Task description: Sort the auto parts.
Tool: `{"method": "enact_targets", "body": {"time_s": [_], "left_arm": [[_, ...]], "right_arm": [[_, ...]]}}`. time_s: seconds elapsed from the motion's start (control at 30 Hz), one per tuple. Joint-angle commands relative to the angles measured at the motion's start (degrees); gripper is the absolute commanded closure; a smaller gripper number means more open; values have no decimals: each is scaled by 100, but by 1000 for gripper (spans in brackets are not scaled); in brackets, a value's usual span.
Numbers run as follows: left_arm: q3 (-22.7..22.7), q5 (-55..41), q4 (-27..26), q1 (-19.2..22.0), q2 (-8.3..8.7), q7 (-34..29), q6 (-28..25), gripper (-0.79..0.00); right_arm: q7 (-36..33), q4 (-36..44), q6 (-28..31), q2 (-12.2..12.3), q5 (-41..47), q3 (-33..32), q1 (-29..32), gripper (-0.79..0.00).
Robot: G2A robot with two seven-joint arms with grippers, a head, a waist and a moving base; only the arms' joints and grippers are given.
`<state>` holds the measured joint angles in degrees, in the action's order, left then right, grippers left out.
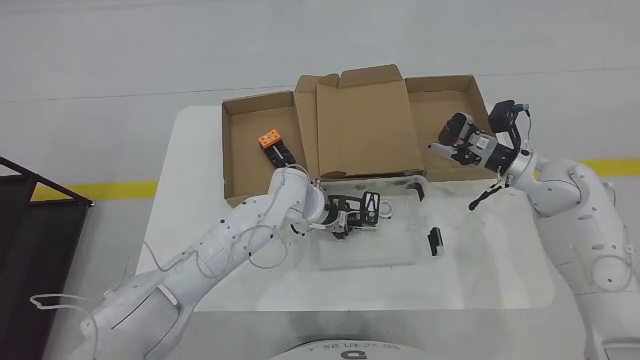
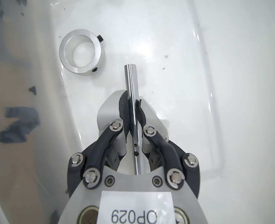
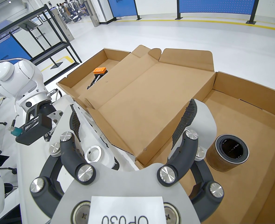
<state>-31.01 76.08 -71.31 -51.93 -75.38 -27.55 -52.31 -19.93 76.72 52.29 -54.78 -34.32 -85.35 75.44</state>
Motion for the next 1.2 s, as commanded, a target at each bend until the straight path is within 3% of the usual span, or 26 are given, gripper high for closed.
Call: {"method": "enact_targets", "body": {"time_s": [0.0,0.23,0.73,0.93,1.17], "left_arm": [[0,35,-13,5,0,-32,34,0],[-108,86,-185,5,33,2,136,0],[-1081,200,-1794,-708,489,122,201,0],[-1864,-66,-2654,-1207,730,286,203,0],[-3115,217,-3381,-1947,1011,620,661,0]], "right_arm": [[0,0,14,0,0,0,0,-785],[0,0,14,0,0,0,0,-785],[0,0,14,0,0,0,0,-785],[0,0,14,0,0,0,0,-785],[0,0,14,0,0,0,0,-785]]}}
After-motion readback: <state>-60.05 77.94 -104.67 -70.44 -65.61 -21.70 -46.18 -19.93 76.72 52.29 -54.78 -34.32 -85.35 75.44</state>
